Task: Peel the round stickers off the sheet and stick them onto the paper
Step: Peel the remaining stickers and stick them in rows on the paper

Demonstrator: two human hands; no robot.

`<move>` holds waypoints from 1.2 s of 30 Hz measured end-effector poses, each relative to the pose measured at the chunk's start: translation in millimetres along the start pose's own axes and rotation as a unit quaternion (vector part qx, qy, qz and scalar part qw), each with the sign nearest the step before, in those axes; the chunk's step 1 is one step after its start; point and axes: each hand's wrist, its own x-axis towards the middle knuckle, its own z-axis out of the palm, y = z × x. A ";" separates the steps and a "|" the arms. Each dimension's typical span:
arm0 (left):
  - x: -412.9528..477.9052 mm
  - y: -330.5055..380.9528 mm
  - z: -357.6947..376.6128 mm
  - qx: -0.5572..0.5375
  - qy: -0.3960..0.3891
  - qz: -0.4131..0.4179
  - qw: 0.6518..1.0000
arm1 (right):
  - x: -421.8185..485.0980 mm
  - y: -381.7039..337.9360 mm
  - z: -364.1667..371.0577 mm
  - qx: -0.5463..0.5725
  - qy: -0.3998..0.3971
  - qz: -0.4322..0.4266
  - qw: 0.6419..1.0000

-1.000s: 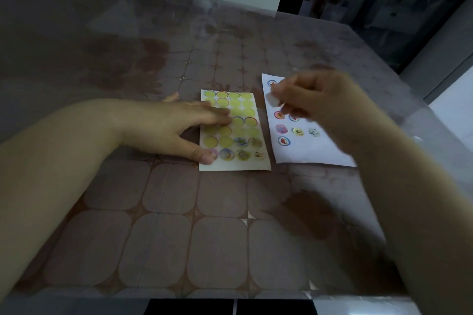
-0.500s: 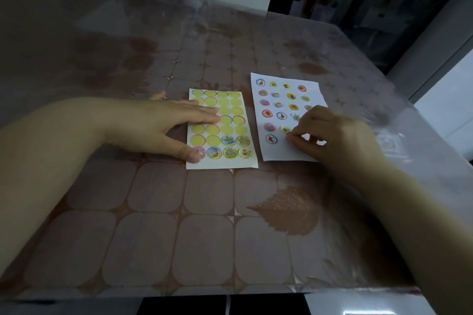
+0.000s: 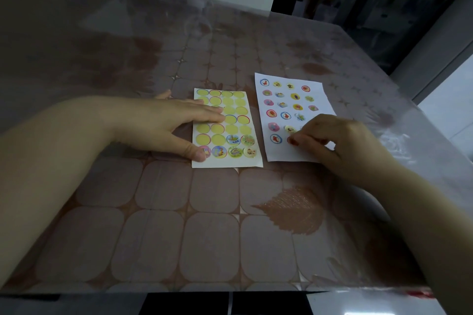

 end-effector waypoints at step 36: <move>-17.9 41.8 -13.0 0.017 0.008 -0.003 1.000 | 47.4 -50.8 39.7 0.205 -0.049 0.037 0.977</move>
